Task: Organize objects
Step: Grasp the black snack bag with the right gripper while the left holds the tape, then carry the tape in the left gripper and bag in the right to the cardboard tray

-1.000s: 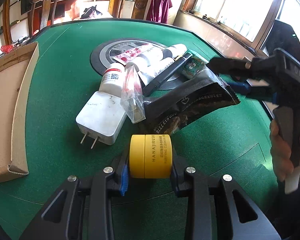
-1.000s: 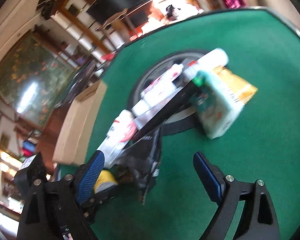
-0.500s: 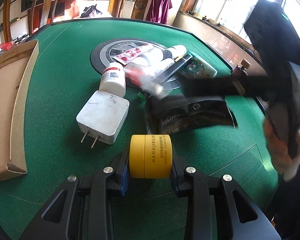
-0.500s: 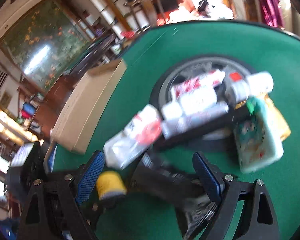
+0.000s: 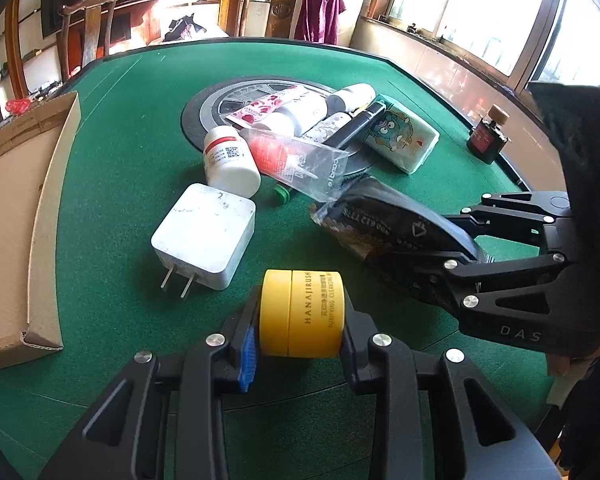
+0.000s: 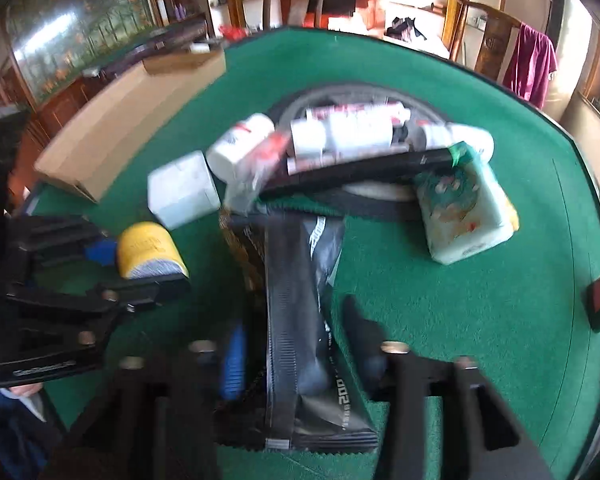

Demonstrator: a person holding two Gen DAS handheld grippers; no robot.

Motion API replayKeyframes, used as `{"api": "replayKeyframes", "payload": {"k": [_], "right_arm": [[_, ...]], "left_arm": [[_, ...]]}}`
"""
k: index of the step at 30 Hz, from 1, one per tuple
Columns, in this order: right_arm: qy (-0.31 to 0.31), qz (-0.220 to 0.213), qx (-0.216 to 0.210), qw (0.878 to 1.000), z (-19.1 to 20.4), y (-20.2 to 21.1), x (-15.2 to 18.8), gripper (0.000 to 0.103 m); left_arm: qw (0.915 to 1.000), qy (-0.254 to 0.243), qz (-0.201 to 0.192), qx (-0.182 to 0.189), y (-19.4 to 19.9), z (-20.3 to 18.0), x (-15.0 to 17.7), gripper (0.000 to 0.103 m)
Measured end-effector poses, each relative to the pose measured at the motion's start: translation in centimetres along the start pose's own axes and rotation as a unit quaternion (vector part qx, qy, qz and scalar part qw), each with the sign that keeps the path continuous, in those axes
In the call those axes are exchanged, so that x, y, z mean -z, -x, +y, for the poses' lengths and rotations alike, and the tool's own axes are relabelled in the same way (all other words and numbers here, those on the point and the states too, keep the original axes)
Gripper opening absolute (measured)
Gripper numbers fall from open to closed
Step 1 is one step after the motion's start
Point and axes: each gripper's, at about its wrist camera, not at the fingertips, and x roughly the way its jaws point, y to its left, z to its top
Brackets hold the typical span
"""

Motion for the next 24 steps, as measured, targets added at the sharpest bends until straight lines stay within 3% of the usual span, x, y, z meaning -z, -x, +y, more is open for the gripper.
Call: {"api": "replayKeyframes", "payload": {"k": [2, 5, 8, 24], "right_arm": [[0.001, -0.019, 0.008, 1.0, 0.2, 0.2, 0.4, 0.035], [-0.019, -0.041, 0.001, 0.999, -0.5, 0.8, 0.6, 0.025], [-0.04, -0.07, -0.012, 0.997, -1.6, 2.2, 0.9, 0.024], [-0.065, -0.09, -0.04, 0.993, -1.5, 3.4, 2.2, 0.024]], "left_arm": [[1.0, 0.0, -0.002, -0.002, 0.2, 0.2, 0.2, 0.032], [0.9998, 0.015, -0.009, -0.003, 0.7, 0.9, 0.3, 0.032], [0.9996, 0.026, -0.011, 0.0, 1.1, 1.3, 0.3, 0.032], [0.9995, 0.014, -0.021, -0.018, 3.1, 0.6, 0.7, 0.032]]}}
